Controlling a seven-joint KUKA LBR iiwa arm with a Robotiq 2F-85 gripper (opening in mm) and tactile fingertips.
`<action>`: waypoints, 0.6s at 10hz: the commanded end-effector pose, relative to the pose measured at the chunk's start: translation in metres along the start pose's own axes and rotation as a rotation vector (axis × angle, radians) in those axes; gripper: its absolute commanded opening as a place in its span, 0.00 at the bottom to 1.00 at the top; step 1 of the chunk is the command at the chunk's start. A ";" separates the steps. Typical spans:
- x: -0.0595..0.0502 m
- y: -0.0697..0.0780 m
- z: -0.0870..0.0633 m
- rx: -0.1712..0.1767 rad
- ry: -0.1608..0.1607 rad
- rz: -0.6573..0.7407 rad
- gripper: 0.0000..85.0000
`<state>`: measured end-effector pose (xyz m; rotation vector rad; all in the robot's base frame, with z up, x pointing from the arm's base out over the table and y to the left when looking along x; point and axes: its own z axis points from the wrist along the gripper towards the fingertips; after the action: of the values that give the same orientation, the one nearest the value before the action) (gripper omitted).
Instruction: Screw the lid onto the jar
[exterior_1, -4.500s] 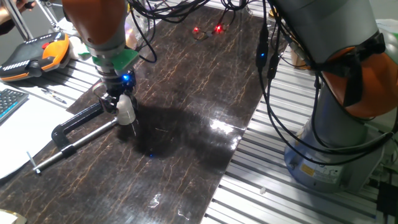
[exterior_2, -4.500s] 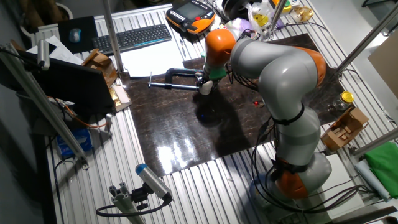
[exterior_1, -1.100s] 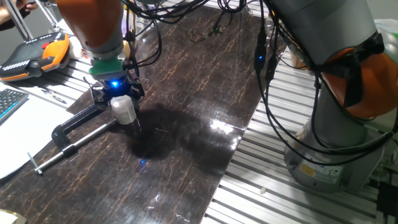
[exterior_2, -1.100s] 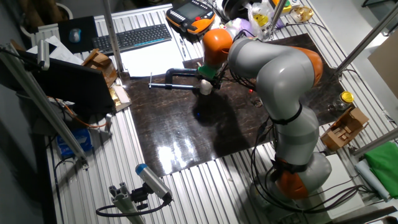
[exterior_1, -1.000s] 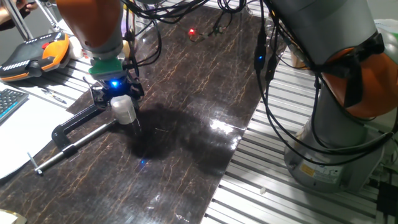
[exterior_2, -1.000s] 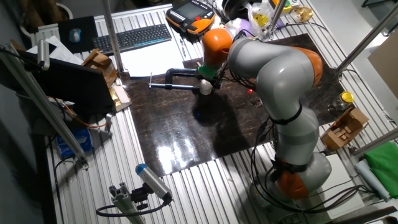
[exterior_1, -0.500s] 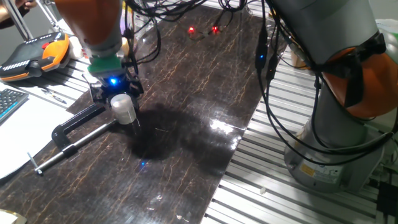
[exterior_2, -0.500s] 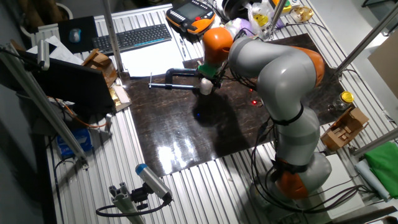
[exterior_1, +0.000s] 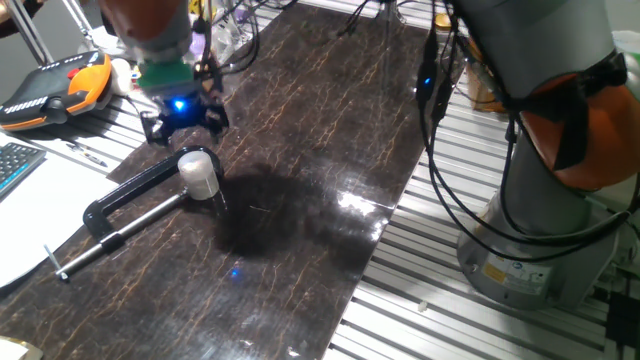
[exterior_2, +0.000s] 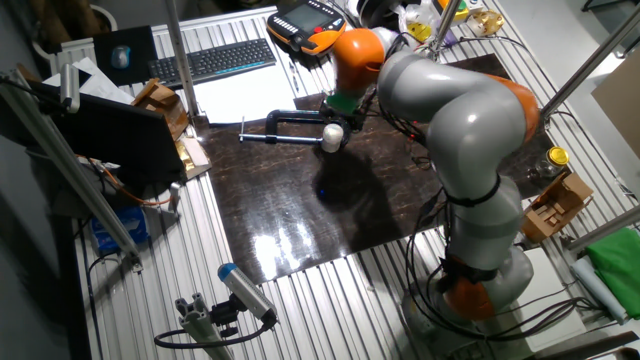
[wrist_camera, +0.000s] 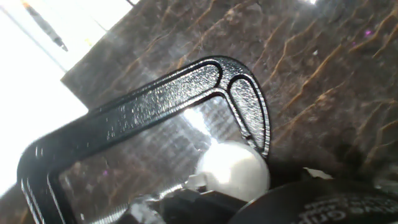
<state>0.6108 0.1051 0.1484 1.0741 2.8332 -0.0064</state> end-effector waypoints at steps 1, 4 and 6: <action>0.001 -0.001 -0.004 -0.006 0.004 -0.084 0.56; -0.002 -0.012 -0.016 -0.021 0.028 -0.221 0.09; 0.000 -0.016 -0.024 -0.005 0.034 -0.298 0.01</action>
<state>0.5972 0.0949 0.1732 0.7821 2.9618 -0.0206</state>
